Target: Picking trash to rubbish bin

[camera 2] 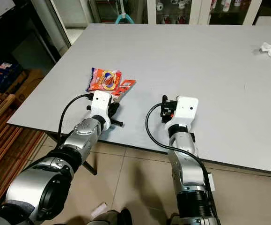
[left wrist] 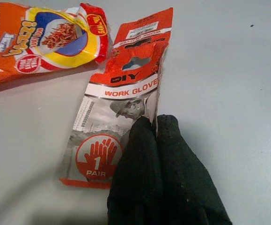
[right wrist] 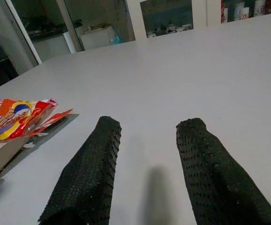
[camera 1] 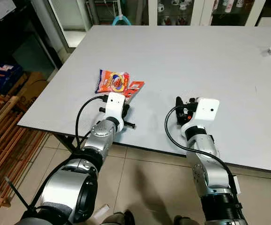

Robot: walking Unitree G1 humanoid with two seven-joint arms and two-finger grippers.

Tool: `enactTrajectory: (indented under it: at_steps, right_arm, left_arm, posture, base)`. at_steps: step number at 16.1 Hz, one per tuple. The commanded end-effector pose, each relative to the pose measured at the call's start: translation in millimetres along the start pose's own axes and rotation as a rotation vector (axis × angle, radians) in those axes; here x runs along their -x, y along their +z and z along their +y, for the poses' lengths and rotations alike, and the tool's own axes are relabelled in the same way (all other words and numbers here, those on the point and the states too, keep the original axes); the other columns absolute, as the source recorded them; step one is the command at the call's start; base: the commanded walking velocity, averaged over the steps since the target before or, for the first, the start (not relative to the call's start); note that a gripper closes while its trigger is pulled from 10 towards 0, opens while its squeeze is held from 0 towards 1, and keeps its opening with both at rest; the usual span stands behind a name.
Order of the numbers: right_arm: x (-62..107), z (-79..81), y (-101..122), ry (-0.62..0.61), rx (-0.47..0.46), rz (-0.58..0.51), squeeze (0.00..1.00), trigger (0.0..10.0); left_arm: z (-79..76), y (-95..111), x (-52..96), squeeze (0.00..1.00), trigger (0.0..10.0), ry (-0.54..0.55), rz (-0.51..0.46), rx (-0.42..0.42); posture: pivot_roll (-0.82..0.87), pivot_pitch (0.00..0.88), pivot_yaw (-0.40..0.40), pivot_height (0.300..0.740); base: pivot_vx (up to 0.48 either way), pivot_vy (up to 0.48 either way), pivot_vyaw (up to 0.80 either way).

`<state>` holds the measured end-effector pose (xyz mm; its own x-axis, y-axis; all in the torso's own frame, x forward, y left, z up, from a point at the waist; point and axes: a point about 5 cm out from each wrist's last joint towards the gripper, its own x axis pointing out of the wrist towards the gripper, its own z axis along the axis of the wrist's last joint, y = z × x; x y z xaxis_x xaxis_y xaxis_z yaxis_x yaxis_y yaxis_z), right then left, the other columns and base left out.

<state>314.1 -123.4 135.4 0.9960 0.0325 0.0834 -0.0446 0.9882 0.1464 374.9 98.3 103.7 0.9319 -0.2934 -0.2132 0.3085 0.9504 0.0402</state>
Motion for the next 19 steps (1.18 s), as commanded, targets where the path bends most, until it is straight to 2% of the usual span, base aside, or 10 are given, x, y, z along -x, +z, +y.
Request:
enactTrajectory:
  at_steps: [1, 2, 3, 6, 8, 11, 14, 17, 18, 19]
  right_arm:
    - [-2.7, 4.0, 1, 0.013, -0.004, -0.008, 0.0, 10.0]
    - [-3.1, 3.7, 2, 0.012, -0.004, -0.008, 0.0, 10.0]
    - [-3.8, 3.0, 2, 0.011, -0.003, -0.009, 0.0, 10.0]
    - [-8.2, 1.7, 4, 0.012, 0.0, -0.014, 0.0, 10.0]
    - [-10.9, 1.3, 5, 0.014, 0.002, -0.017, 0.0, 10.0]
    - [-15.0, 0.8, 8, 0.015, 0.004, -0.026, 0.0, 10.0]
    - [-18.3, 0.8, 10, 0.017, 0.004, -0.034, 0.0, 10.0]
    - [-21.3, 0.3, 11, 0.015, 0.004, -0.043, 0.0, 10.0]
    - [-21.7, -0.1, 11, 0.014, 0.004, -0.044, 0.0, 10.0]
    - [-23.0, -1.2, 12, 0.011, 0.004, -0.05, 0.0, 10.0]
  left_arm:
    - [7.0, 8, -0.2, 0.0, 0.0, 0.032, -0.037, -0.036]
    - [8.9, 21, -1.9, 0.0, 0.0, 0.053, -0.091, -0.065]
    - [10.3, 33, -3.0, 0.0, 10.0, 0.067, -0.143, -0.082]
    - [13.9, 74, -3.4, 0.0, 10.0, 0.094, -0.325, -0.102]
    - [11.5, 90, -2.5, 0.0, 10.0, 0.087, -0.399, -0.104]
    - [5.3, 101, -1.0, 0.0, 10.0, 0.066, -0.462, -0.09]
    - [6.2, 99, 1.5, 0.0, 10.0, 0.081, -0.48, -0.062]
    - [14.2, 77, 9.5, 0.0, 10.0, 0.147, -0.454, -0.033]
    - [14.2, 73, 12.0, 0.0, 10.0, 0.154, -0.454, -0.032]
    - [10.0, 62, 20.9, 0.0, 10.0, 0.16, -0.461, -0.035]
  posture:
    - [-0.09, 0.074, 0.139, 0.74]
    - [-0.09, 0.074, 0.139, 0.74]
    - [-0.08, 0.074, 0.134, 0.74]
    - [-0.07, 0.058, 0.128, 0.74]
    - [-0.07, 0.049, 0.125, 0.74]
    - [-0.06, 0.039, 0.122, 0.74]
    - [-0.05, 0.027, 0.12, 0.74]
    - [-0.04, 0.015, 0.119, 0.74]
    - [-0.04, 0.014, 0.12, 0.74]
    - [-0.03, 0.009, 0.117, 0.74]
  base:
    - [0.0, 0.0, 0.0]
    - [0.0, 0.0, 0.0]
    - [0.0, 0.0, 0.0]
    - [0.0, 0.0, 0.0]
    - [0.0, 0.0, 0.0]
    - [0.0, 0.0, 0.0]
    - [0.0, 0.0, 0.0]
    - [0.0, 0.0, 0.0]
    - [0.0, 0.0, 0.0]
    - [0.0, 0.0, 0.0]
